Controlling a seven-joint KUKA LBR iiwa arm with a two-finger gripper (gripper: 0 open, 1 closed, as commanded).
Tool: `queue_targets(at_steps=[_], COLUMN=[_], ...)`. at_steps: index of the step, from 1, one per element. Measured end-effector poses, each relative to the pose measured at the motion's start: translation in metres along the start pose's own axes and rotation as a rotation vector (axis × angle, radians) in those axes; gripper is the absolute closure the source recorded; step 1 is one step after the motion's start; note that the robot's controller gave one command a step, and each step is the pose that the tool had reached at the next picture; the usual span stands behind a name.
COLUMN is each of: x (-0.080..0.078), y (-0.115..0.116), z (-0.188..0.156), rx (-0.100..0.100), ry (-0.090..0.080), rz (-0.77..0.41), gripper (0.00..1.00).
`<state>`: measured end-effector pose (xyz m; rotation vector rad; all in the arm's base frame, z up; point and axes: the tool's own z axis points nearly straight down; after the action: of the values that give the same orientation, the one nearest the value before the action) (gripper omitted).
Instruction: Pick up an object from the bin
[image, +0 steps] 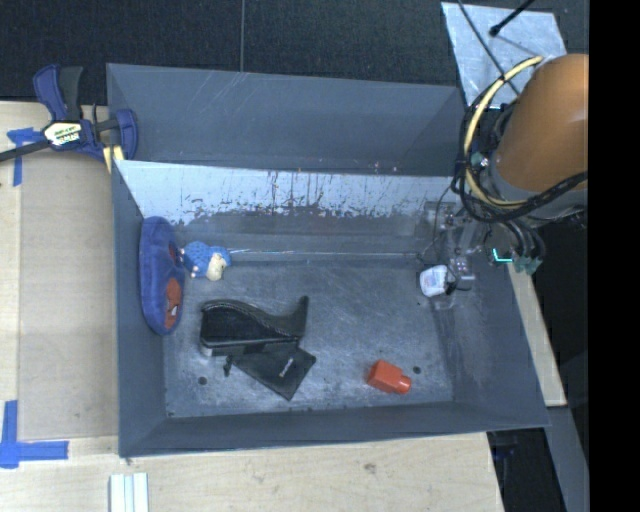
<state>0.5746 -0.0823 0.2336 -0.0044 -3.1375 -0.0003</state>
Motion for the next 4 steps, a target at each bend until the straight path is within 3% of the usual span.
queue_targets(at_steps=[1,2,3,4], x=[0.08,0.086,0.085,0.076], y=[0.022,0.032,0.034,0.03], z=[0.147,0.163,0.162,0.05], rx=[-0.001,0.003,0.002,0.003], ry=[0.003,-0.005,-0.012,-0.015], rz=[-0.026,-0.126,-0.128,-0.096], gripper=[0.0,0.0,1.0,1.0])
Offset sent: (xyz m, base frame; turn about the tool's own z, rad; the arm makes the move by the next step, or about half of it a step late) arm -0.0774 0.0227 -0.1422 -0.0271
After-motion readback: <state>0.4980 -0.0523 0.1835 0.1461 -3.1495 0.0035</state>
